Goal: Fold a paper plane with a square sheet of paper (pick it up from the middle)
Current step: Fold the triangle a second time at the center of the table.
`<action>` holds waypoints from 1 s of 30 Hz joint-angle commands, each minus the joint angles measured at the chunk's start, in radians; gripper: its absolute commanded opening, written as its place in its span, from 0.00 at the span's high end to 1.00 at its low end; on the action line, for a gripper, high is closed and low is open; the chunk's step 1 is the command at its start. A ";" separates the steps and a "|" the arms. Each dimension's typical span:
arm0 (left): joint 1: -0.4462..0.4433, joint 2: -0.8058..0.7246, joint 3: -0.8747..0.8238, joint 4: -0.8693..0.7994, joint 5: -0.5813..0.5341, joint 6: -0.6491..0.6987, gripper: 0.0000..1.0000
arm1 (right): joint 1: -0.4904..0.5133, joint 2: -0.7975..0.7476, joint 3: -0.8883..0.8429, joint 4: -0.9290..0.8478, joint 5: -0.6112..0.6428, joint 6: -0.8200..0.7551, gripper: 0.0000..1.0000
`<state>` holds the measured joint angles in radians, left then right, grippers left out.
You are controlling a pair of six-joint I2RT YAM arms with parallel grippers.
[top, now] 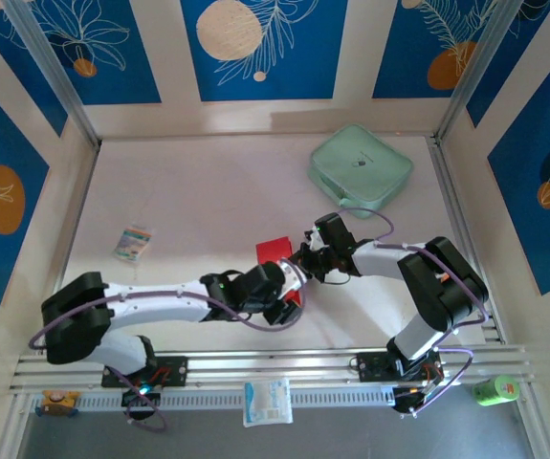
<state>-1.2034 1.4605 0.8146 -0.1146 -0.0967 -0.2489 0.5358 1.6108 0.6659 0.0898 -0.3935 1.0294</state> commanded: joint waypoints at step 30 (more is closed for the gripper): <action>-0.034 0.132 0.132 -0.155 -0.254 -0.013 0.94 | -0.009 -0.044 0.008 -0.060 0.006 -0.001 0.78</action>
<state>-1.2549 1.6272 0.9565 -0.2764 -0.3889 -0.2409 0.5346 1.6093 0.6659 0.0792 -0.3927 1.0374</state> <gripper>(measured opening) 0.069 0.208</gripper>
